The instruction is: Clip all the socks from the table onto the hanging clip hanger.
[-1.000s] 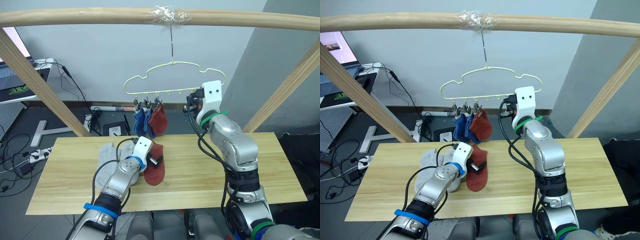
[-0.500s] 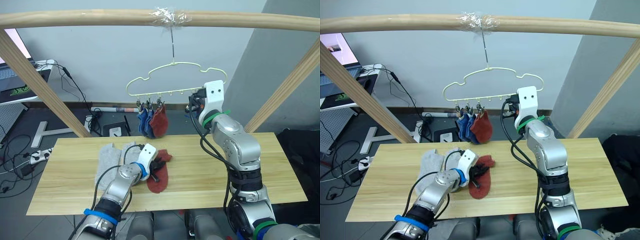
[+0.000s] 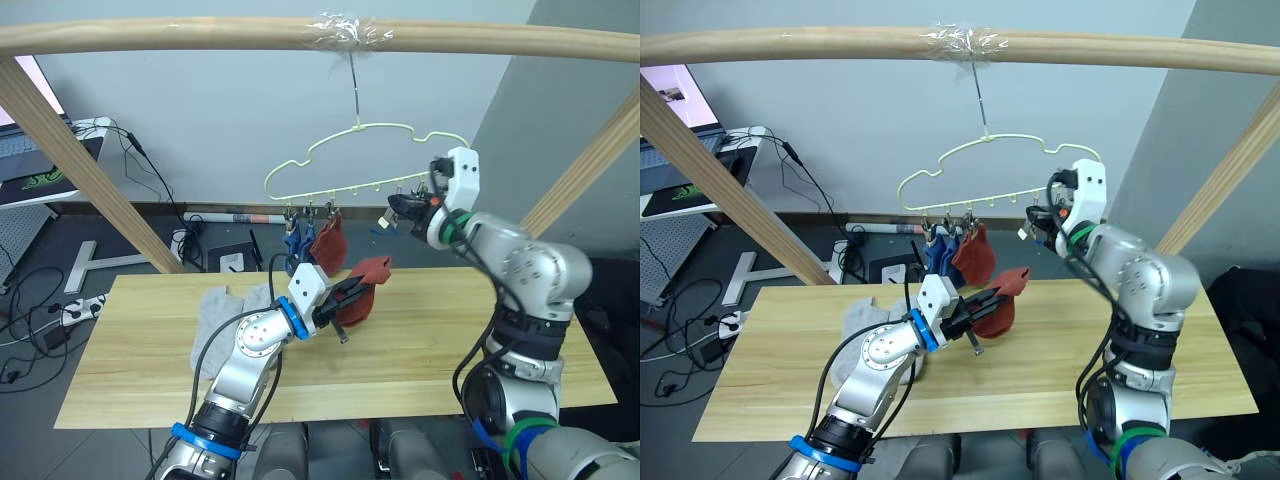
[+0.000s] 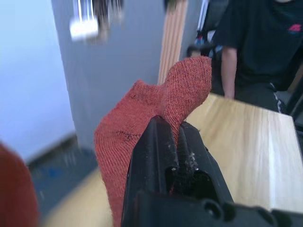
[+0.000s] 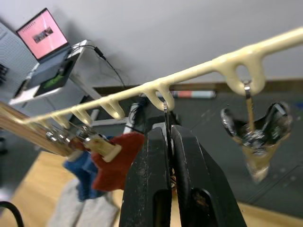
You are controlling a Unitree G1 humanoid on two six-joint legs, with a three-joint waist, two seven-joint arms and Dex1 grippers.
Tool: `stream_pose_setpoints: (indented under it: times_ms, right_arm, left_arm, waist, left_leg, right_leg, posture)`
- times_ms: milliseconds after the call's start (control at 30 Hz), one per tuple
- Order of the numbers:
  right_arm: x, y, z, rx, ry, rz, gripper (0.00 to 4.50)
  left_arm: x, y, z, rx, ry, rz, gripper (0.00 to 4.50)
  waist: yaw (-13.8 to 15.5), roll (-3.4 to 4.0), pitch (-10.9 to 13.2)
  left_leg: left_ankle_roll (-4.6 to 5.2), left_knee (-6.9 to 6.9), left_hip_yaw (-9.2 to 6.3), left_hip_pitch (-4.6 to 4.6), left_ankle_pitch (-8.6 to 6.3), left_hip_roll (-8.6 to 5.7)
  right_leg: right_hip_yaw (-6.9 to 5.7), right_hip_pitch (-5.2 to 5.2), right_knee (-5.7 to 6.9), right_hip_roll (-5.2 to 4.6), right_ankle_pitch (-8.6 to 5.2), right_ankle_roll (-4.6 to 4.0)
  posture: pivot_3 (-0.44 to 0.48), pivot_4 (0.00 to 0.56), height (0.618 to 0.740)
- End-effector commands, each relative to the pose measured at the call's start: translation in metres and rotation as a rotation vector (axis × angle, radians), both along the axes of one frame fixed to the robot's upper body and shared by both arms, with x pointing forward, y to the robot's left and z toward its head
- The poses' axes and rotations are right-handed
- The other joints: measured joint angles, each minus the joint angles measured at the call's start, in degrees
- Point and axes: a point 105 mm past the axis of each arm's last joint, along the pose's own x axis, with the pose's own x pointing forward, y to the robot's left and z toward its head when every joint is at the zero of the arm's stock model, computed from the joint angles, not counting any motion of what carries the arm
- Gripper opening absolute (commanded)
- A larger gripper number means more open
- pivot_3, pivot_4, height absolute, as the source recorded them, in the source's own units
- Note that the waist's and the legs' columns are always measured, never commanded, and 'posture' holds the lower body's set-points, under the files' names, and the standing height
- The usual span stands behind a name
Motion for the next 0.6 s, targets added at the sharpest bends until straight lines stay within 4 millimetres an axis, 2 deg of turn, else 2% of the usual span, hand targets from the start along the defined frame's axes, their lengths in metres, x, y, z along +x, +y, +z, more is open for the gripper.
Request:
stream_pose_setpoints:
  times_ms: [33, 600]
  right_arm:
    - [-0.0035, -0.0111, -0.0111, 0.021, 0.093, -0.020, 0.00]
    - [-0.0069, -0.0086, -0.0108, 0.095, 0.118, 0.017, 0.00]
  left_arm:
    - [-0.0002, -0.0044, 0.0187, -0.042, -0.097, 0.010, 0.05]
    - [0.0094, -0.0104, 0.0229, -0.068, -0.142, 0.059, 0.05]
  waist:
    - [0.0, 0.00, 0.0]
    - [-0.2, 0.01, 0.0]
  left_leg:
    - [0.00, 0.00, 0.00, 0.00, 0.00, 0.00]
    - [0.13, 0.00, 0.03, -0.04, -0.07, -0.02]
  right_leg:
    - [0.01, 0.00, -0.01, 0.00, 0.00, 0.00]
    - [0.02, 0.00, -0.08, 0.00, -0.01, 0.02]
  posture:
    - [0.091, 0.218, 0.740]
    - [0.076, 0.218, 0.740]
